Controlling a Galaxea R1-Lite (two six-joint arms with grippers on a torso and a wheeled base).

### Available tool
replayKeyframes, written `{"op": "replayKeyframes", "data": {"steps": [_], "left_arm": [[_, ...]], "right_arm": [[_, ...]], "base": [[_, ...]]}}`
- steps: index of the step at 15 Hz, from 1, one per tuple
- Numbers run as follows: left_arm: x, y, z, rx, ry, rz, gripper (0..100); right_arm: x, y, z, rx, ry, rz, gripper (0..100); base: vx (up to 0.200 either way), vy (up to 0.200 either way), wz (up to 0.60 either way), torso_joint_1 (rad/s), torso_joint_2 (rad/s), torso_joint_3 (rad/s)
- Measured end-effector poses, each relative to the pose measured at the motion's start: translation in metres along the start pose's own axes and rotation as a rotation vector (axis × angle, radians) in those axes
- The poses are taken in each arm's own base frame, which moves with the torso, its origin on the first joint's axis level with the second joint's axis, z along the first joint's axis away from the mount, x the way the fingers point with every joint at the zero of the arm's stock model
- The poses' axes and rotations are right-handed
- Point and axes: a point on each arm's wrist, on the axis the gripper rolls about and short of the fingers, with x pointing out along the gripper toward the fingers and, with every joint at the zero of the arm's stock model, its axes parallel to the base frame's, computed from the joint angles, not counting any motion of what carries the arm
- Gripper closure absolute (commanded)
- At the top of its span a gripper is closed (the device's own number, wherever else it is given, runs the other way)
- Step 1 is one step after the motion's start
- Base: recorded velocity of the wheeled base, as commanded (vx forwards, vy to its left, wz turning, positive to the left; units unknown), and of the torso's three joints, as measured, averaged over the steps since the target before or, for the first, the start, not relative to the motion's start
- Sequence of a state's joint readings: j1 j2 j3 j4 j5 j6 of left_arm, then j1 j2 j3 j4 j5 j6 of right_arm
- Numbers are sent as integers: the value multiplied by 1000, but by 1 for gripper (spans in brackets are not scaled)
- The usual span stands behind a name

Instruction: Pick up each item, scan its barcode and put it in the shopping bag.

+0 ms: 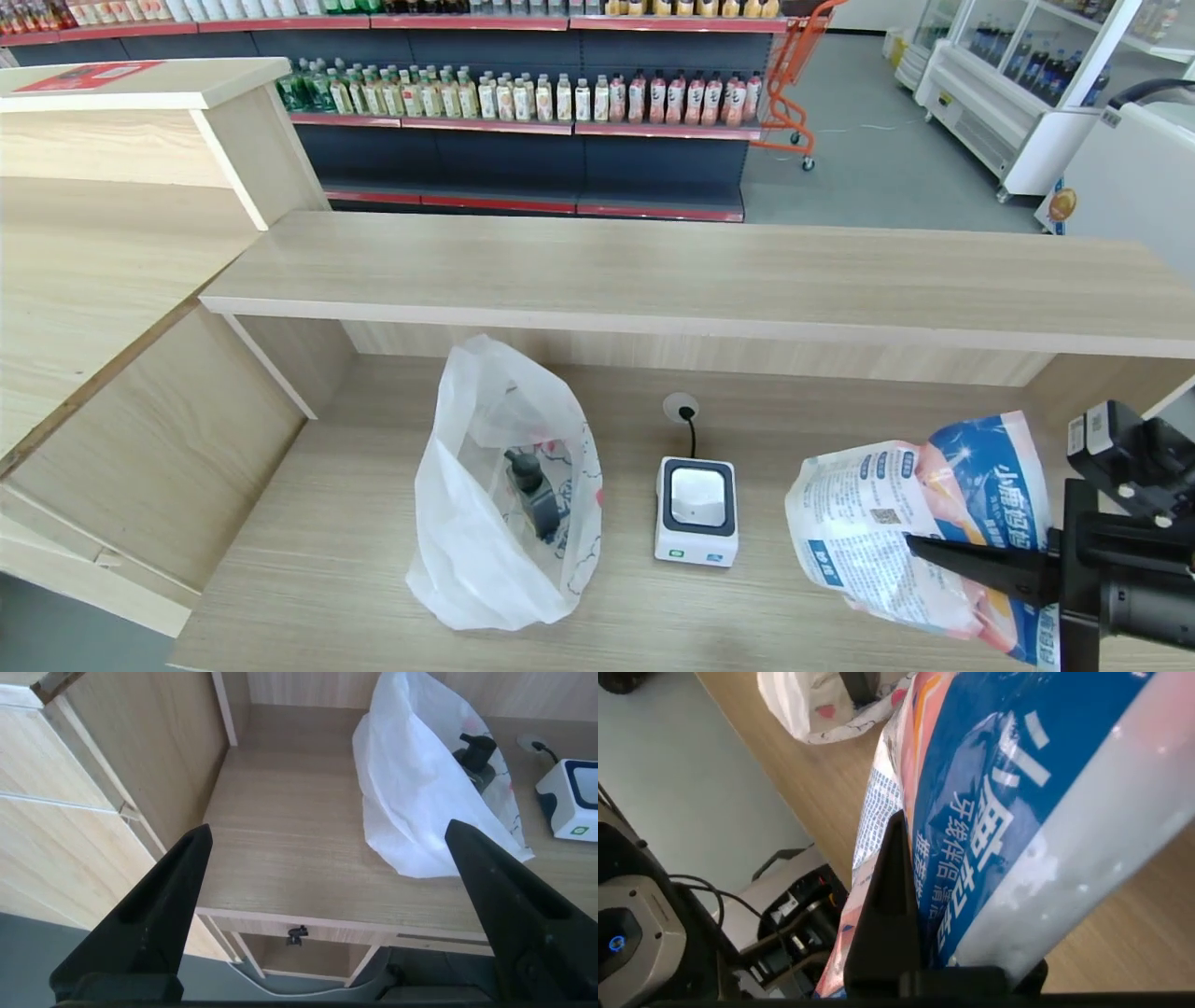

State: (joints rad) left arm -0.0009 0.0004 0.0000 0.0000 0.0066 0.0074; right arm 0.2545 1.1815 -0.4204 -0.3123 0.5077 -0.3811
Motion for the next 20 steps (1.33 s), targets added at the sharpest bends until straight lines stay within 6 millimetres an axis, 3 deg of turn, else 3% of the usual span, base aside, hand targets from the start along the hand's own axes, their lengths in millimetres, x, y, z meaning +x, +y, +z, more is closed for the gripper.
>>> {"op": "replayKeyframes", "data": {"steps": [2, 10, 14, 20], "left_arm": [[0, 0, 0, -1, 0, 0, 0], [0, 0, 0, -2, 0, 1, 0], [0, 0, 0, -2, 0, 1, 0], [0, 0, 0, -3, 0, 1, 0]], "right_arm": [[8, -2, 0, -49, 1, 26, 100], [40, -13, -19, -647, 22, 165, 100], [59, -26, -24, -789, -44, 196, 100], [76, -54, -54, -921, -105, 273, 100]], "base": [[0, 0, 0, 0, 0, 0], [0, 0, 0, 0, 0, 0], [0, 0, 0, 0, 0, 0], [0, 0, 0, 0, 0, 0]]}}
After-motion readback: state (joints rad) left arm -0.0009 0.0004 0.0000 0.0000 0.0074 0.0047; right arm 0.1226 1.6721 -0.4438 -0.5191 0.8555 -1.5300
